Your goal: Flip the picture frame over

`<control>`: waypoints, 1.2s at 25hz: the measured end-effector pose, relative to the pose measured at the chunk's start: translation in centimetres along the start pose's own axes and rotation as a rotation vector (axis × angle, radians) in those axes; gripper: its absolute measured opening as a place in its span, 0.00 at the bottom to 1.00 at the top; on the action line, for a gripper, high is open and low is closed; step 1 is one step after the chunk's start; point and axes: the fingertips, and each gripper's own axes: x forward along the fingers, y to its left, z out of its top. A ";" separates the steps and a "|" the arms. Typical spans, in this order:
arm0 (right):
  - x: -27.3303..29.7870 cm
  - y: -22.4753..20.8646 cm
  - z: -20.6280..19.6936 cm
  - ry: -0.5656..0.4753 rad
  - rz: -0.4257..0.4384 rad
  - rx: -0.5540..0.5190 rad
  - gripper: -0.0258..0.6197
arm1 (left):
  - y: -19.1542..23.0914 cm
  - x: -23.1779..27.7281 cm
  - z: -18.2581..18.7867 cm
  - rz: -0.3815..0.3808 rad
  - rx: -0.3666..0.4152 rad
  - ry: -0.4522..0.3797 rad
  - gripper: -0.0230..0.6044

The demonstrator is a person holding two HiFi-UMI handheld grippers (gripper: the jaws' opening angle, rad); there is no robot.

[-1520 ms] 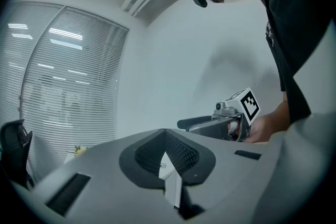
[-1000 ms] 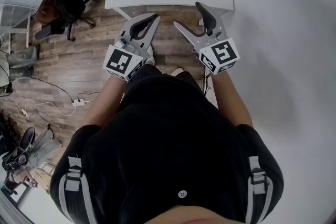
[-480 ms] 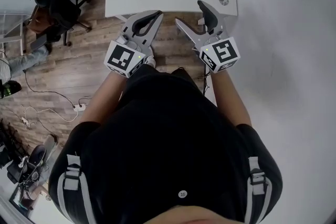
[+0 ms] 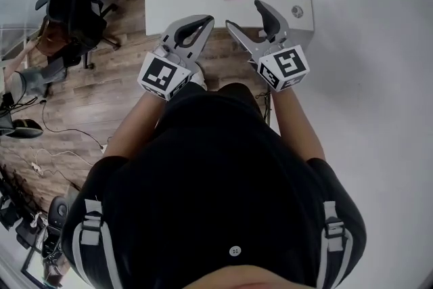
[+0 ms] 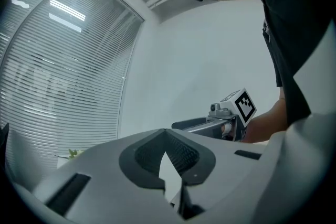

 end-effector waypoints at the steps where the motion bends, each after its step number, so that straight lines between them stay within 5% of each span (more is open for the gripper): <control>1: 0.2 0.0 0.1 0.001 -0.005 -0.001 0.60 | 0.1 0.0 0.0 -0.006 -0.003 0.000 0.04; 11: 4.5 -1.7 0.0 0.019 -0.024 0.008 0.60 | 4.4 1.3 -0.6 -0.024 -0.023 0.007 0.04; 30: 9.9 -16.4 0.3 0.038 0.107 0.038 0.60 | 10.0 15.0 0.5 0.133 -0.006 0.033 0.04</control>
